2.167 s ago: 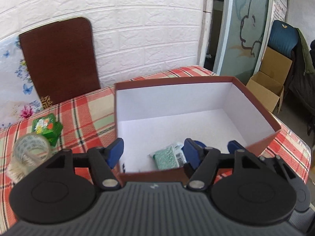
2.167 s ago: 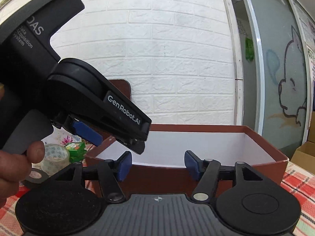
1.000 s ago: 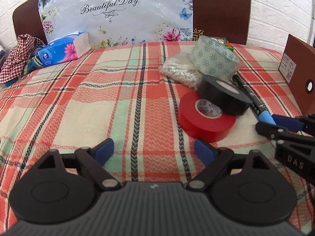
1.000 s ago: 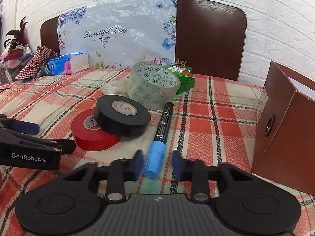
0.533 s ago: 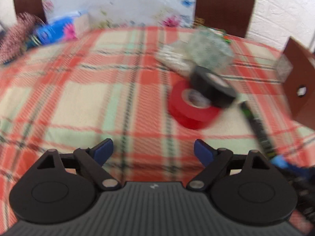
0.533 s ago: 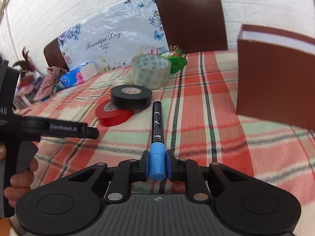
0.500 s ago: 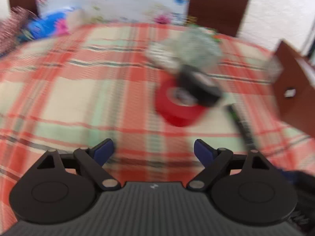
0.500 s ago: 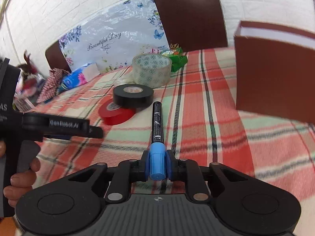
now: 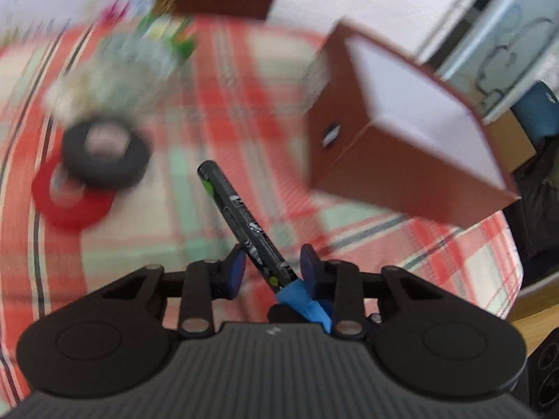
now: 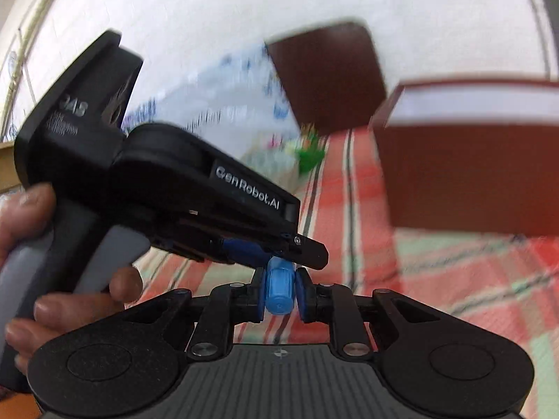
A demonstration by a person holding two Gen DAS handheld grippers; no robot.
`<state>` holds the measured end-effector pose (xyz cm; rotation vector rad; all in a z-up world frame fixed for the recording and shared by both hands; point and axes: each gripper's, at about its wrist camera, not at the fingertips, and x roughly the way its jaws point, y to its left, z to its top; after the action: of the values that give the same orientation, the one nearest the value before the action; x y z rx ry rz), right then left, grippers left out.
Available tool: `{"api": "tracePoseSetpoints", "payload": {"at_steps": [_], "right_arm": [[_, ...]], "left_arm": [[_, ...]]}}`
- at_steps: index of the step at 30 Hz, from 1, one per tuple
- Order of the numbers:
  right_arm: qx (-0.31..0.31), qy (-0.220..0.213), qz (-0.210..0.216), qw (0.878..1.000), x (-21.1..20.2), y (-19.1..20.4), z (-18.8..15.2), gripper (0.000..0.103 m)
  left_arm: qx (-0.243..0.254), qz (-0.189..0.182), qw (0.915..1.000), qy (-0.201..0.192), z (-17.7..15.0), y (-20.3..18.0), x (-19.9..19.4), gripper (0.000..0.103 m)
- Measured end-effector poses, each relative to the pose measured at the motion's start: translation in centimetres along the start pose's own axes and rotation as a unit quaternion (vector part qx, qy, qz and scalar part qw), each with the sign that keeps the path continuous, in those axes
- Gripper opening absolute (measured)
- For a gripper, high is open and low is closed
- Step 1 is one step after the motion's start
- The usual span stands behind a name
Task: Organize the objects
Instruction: 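Grasp the blue-capped marker with the right gripper and lift it over the box, then drop the marker into the box and withdraw the right gripper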
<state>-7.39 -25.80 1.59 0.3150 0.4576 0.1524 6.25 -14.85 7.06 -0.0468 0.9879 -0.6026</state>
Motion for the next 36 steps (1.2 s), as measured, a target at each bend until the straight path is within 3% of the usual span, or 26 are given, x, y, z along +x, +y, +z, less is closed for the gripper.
{"api": "tracePoseSetpoints", "payload": {"at_steps": [7,11,13,14,15,17,19,23,25,28,32,36], "right_arm": [[-0.034,-0.126,-0.083,0.988,-2.0,-2.2,3.5,0.018],[-0.024,-0.152,-0.129,0.98,-1.1,-4.6,5.3,0.018],[-0.023,-0.152,-0.152,0.976,0.0,-5.8,5.9,0.019],[-0.022,-0.147,-0.169,0.974,0.7,-6.3,6.2,0.023],[-0.021,-0.14,-0.182,0.973,1.5,-6.8,6.3,0.02],[-0.04,-0.145,-0.201,0.968,2.0,-6.6,6.3,0.038],[-0.045,-0.154,-0.198,0.967,1.8,-6.1,5.8,0.044],[-0.057,-0.184,-0.19,0.963,0.8,-4.4,3.9,0.045],[-0.071,-0.192,-0.181,0.962,0.4,-3.1,2.7,0.047],[-0.082,-0.16,-0.149,0.972,1.0,-1.6,1.5,0.047],[-0.102,-0.053,-0.089,0.989,4.7,0.1,0.6,0.049],[-0.112,0.049,-0.031,0.992,8.2,2.1,-0.1,0.05]], "left_arm": [[0.114,-0.026,0.9906,-0.071,5.0,-7.9,-1.2,0.033],[0.153,-0.023,0.9855,-0.071,7.0,-10.9,1.5,0.034],[0.169,-0.001,0.9828,-0.075,7.6,-11.6,3.2,0.037],[0.174,0.021,0.9814,-0.079,7.8,-11.8,3.8,0.047],[0.175,0.04,0.9805,-0.08,8.1,-11.9,4.4,0.05],[0.169,0.056,0.9813,-0.074,8.5,-11.2,5.0,0.05],[0.158,0.048,0.983,-0.08,8.5,-10.3,4.3,0.05],[0.146,-0.002,0.9828,-0.113,6.4,-8.3,0.4,0.051],[0.141,0.008,0.9803,-0.138,4.6,-6.9,-1.6,0.057],[0.109,0.019,0.9836,-0.143,1.8,-2.8,-3.3,0.059],[0.03,0.093,0.9905,-0.096,-2.0,4.7,-3.0,0.059],[-0.055,0.168,0.9816,-0.073,-5.6,12.8,-3.9,0.058]]}}
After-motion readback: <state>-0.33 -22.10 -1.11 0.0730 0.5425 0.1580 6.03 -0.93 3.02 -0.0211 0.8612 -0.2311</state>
